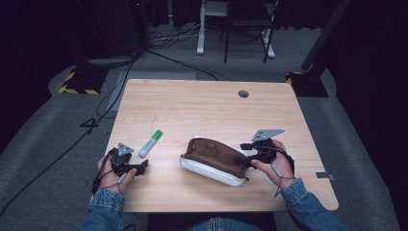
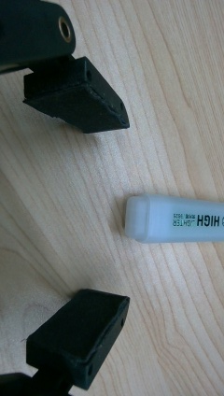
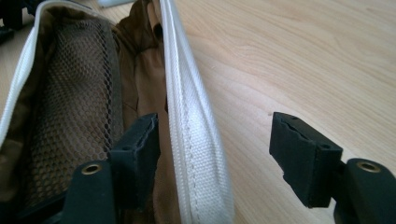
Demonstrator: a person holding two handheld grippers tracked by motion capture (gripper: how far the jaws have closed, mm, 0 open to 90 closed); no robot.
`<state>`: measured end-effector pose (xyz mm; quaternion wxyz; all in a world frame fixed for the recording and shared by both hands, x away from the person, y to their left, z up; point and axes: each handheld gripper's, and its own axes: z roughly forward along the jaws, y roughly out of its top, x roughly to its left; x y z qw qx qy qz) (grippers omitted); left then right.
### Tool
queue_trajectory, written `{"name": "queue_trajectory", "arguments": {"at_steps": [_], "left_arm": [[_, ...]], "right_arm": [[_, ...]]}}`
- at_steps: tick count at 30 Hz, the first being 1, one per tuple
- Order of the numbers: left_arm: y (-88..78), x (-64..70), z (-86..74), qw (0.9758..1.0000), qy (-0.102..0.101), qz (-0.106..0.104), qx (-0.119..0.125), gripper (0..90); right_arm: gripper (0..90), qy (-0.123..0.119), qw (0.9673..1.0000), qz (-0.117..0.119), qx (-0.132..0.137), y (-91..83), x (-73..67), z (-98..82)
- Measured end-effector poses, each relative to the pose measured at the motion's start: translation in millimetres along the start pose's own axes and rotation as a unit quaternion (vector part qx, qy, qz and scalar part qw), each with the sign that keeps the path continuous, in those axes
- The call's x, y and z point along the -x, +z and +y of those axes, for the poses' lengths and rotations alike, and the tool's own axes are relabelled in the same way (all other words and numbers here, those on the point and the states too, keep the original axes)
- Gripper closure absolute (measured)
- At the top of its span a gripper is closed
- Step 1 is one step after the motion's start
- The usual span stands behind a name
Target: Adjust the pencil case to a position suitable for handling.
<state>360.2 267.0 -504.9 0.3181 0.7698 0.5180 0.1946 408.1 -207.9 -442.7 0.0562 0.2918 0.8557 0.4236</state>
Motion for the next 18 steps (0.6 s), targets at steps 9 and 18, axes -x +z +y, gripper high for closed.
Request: {"name": "queue_trajectory", "arguments": {"at_steps": [9,18], "left_arm": [[0.5,-0.3,0.6,1.0000,0.003,0.000,0.000,13.8],[0.5,-0.3,0.6,1.0000,0.003,0.000,0.000,13.8]], "right_arm": [[27.3,-0.002,0.9994,0.001,0.033,-27.0,8.6,6.3],[21.2,0.018,0.9983,-0.026,0.049,-49.1,31.6,-1.2]]}}
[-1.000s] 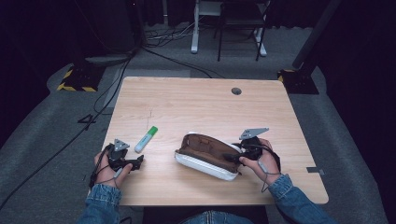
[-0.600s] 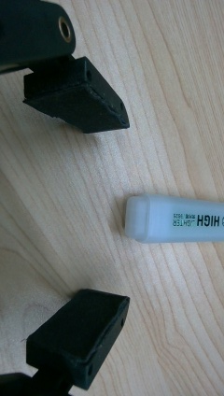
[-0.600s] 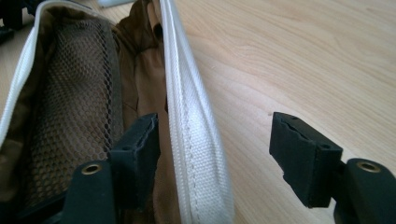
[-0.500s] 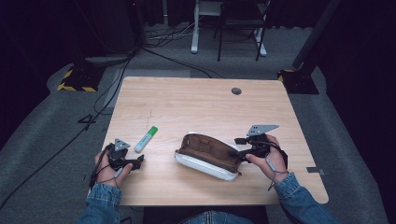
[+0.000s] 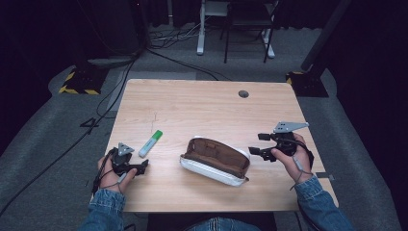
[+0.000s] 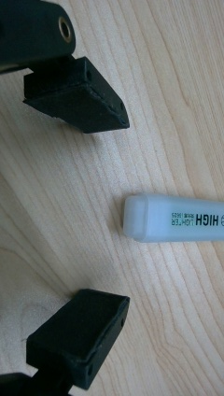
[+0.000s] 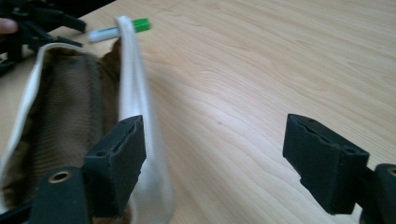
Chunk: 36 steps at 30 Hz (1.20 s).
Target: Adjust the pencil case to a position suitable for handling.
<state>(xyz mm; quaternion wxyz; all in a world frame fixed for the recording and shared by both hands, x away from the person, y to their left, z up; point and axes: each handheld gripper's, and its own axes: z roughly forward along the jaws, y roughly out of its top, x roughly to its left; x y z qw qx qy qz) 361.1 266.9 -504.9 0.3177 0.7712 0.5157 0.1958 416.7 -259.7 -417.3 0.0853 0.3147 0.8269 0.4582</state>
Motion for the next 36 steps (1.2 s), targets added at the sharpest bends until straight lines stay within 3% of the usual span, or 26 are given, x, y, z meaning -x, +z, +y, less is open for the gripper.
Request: {"name": "queue_trajectory", "arguments": {"at_steps": [7,13,15,16,23,25,33,36], "left_arm": [[0.0,0.0,0.0,1.0000,0.000,0.000,0.000,13.8],[0.0,0.0,0.0,1.0000,0.000,0.000,0.000,13.8],[-0.2,-0.1,0.0,1.0000,0.001,0.002,0.001,14.1],[-0.2,-0.1,0.0,1.0000,0.001,0.002,0.001,14.6],[-0.9,-0.9,0.5,1.0000,0.005,0.000,0.001,16.5],[-1.6,-0.2,1.4,1.0000,0.003,-0.001,-0.003,19.0],[-6.8,0.7,10.2,1.0000,-0.004,-0.005,-0.001,21.0],[-5.4,3.1,15.6,1.0000,0.003,-0.009,-0.002,22.6]], "right_arm": [[17.5,0.008,0.9984,-0.056,-0.009,0.9,27.7,-16.7],[17.6,0.032,0.9934,-0.109,-0.017,5.2,51.1,-36.0],[18.5,0.038,0.9897,-0.135,-0.025,5.3,62.5,-45.7],[18.5,0.038,0.9897,-0.135,-0.025,5.3,62.5,-45.7],[20.0,0.078,0.9808,-0.171,-0.051,11.0,87.5,-72.6],[20.1,0.080,0.9780,-0.188,-0.044,12.0,92.3,-79.0],[19.8,0.067,0.9758,-0.203,-0.047,13.5,92.2,-79.9],[19.8,0.067,0.9757,-0.203,-0.047,13.4,92.0,-80.0]]}}
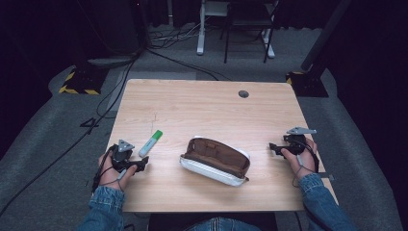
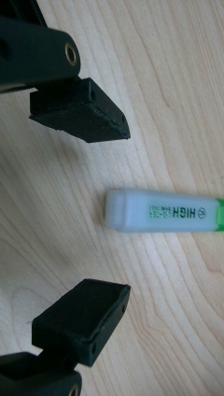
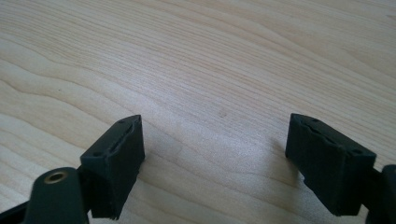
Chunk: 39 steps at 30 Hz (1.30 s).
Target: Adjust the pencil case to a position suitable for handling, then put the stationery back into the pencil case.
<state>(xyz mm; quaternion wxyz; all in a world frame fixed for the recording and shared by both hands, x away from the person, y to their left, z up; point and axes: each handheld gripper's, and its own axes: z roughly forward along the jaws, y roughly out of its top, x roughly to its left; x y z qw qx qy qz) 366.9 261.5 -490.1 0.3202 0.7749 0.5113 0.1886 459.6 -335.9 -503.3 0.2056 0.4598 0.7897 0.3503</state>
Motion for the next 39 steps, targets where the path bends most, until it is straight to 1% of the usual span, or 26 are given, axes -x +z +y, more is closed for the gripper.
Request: {"name": "queue_trajectory", "arguments": {"at_steps": [3,9,11,12,14,17,20,22,24,25,26,28,30,31,32,35,39], "left_arm": [[2.0,0.8,4.5,1.0000,0.001,-0.003,0.004,23.8],[8.7,3.1,15.3,1.0000,0.002,0.003,0.003,24.6],[11.5,3.6,17.8,1.0000,-0.003,0.006,0.005,25.0],[13.5,2.5,19.1,1.0000,-0.004,0.003,0.008,26.1],[18.0,1.0,20.6,0.9998,-0.018,-0.004,0.008,26.9],[24.4,-1.0,21.1,0.9998,-0.021,-0.003,0.001,28.6],[27.3,-2.8,21.4,0.9997,-0.025,-0.003,-0.002,31.1],[29.5,-3.5,22.0,0.9994,-0.032,-0.010,-0.001,34.2],[32.5,-4.1,23.1,0.9995,-0.030,-0.012,0.002,37.6],[33.1,-3.4,25.7,0.9998,-0.020,-0.005,-0.007,39.2],[33.7,-3.1,28.1,0.9998,-0.015,-0.003,-0.013,41.5],[36.2,-2.3,31.7,0.9998,-0.007,-0.003,-0.016,45.0],[40.1,-0.6,32.9,1.0000,0.000,0.002,-0.009,46.4],[40.1,-0.6,32.9,1.0000,0.000,0.002,-0.009,47.0],[40.6,-0.4,33.5,1.0000,0.004,0.006,-0.006,51.4],[39.3,-2.4,33.0,1.0000,0.006,0.004,-0.005,64.3],[38.3,-2.7,32.6,0.9999,0.014,0.002,-0.008,65.4]], "right_arm": [[19.8,0.000,1.0000,-0.001,0.000,-0.1,-0.2,-0.1],[19.9,0.004,1.0000,-0.005,0.000,-0.3,-1.2,-0.3],[19.8,0.004,1.0000,-0.005,0.000,-0.2,-1.3,-0.2],[19.7,0.004,1.0000,-0.006,0.000,0.0,-1.5,-0.1],[19.7,0.004,1.0000,-0.006,0.000,0.1,-1.7,0.0],[19.7,0.004,1.0000,-0.006,0.000,0.4,-1.9,0.2],[19.7,0.004,1.0000,-0.006,0.001,0.5,-2.0,0.3],[19.7,0.004,1.0000,-0.006,0.001,0.5,-2.0,0.3],[19.7,0.004,1.0000,-0.006,0.000,0.5,-2.1,0.3],[19.7,0.004,1.0000,-0.006,0.001,0.5,-2.2,0.3],[19.7,0.004,1.0000,-0.006,0.001,0.6,-2.2,0.3],[19.7,0.004,1.0000,-0.006,0.001,0.6,-2.2,0.3],[19.7,0.004,1.0000,-0.006,0.001,0.7,-2.4,0.3],[19.7,0.004,1.0000,-0.005,0.001,0.7,-2.5,0.4],[19.7,0.003,1.0000,-0.005,0.001,0.7,-2.6,0.4],[19.7,0.003,1.0000,-0.004,0.001,0.6,-2.7,0.4],[19.7,0.002,1.0000,-0.003,0.001,0.6,-2.9,0.4]]}}
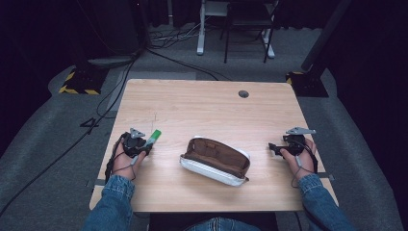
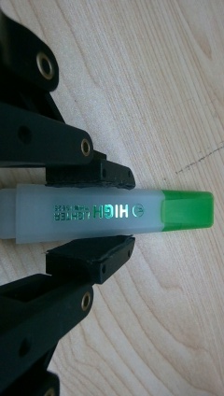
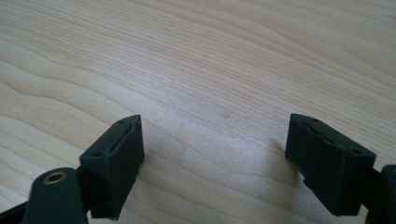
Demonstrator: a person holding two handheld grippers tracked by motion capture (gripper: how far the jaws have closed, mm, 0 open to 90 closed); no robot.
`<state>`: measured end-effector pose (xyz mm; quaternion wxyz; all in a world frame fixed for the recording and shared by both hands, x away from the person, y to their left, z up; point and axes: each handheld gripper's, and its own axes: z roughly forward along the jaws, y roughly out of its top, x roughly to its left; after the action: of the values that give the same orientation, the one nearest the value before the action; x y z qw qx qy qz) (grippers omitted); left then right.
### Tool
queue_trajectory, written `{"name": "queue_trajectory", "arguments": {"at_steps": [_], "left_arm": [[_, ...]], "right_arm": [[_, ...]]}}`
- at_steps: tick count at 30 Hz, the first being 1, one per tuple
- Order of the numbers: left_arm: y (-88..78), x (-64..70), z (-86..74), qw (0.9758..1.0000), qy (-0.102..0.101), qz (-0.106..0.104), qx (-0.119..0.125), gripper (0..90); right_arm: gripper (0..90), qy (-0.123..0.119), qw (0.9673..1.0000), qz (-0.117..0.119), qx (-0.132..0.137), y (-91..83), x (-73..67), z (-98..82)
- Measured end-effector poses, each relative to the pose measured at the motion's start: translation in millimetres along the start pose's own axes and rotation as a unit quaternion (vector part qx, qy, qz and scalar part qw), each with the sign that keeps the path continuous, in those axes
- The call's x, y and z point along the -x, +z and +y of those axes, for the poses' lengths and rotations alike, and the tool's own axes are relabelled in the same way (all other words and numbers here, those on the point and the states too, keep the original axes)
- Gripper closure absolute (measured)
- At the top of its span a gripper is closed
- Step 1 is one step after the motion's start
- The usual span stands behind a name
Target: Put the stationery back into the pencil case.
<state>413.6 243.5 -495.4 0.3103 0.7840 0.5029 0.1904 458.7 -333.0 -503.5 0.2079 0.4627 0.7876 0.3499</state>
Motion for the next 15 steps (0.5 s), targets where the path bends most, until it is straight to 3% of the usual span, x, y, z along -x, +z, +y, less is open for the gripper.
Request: {"name": "queue_trajectory", "arguments": {"at_steps": [11,15], "left_arm": [[-5.2,-1.6,1.0,0.9998,0.008,-0.014,0.007,65.8],[-14.0,2.5,8.4,0.9996,0.025,-0.014,0.007,65.9]], "right_arm": [[19.7,-0.001,1.0000,0.001,-0.001,0.0,-0.2,0.1],[19.8,-0.001,1.0000,0.001,-0.001,0.0,-0.6,0.1]]}}
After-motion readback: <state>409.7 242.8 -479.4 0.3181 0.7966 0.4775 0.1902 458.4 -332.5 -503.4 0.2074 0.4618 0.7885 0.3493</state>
